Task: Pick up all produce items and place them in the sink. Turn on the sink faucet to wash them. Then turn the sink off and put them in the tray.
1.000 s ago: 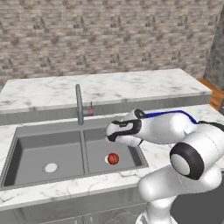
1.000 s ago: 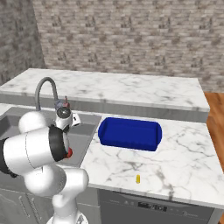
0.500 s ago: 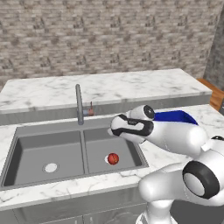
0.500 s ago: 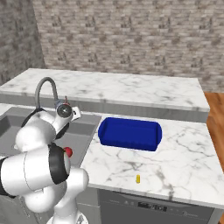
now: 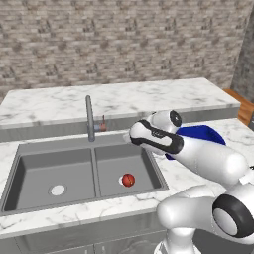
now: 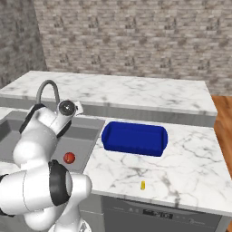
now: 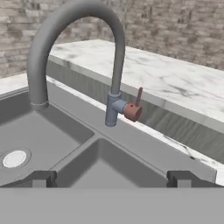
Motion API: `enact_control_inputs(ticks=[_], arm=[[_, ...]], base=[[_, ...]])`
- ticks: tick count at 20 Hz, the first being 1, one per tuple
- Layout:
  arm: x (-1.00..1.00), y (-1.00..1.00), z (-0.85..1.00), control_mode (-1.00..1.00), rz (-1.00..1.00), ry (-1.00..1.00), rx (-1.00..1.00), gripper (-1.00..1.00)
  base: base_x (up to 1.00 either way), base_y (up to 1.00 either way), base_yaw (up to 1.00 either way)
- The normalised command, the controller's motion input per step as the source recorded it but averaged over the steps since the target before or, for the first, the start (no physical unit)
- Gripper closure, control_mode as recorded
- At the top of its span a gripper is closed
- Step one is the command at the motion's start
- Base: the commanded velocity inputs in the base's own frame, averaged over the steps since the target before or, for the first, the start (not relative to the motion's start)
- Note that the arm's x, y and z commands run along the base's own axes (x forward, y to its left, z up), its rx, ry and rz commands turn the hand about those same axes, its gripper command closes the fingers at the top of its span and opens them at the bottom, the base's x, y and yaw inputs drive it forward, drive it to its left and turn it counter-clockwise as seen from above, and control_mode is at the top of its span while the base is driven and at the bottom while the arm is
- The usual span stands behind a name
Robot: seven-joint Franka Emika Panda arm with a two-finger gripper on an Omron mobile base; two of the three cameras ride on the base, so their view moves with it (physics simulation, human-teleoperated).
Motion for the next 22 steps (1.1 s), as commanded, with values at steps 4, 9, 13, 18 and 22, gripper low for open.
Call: enact_control_inputs(ticks=[4, 9, 13, 18, 22], arm=[[0.00, 0.00, 0.40, -1.00, 0.01, -0.05, 0.10, -1.00], [0.02, 0.00, 0.02, -1.00, 0.04, -0.08, 0.12, -1.00], [0.07, 0.00, -0.03, -1.00, 0.08, -0.18, 0.13, -1.00], [0.06, -0.03, -0.01, -1.00, 0.03, -0.09, 0.08, -1.00], [0.13, 0.00, -0.10, -1.00, 0.00, 0.00, 0.00, -1.00]], base=[[0.00, 0.00, 0.00], [0.00, 0.00, 0.00], [0.00, 0.00, 0.00], [0.00, 0.00, 0.00], [0.00, 0.00, 0.00]])
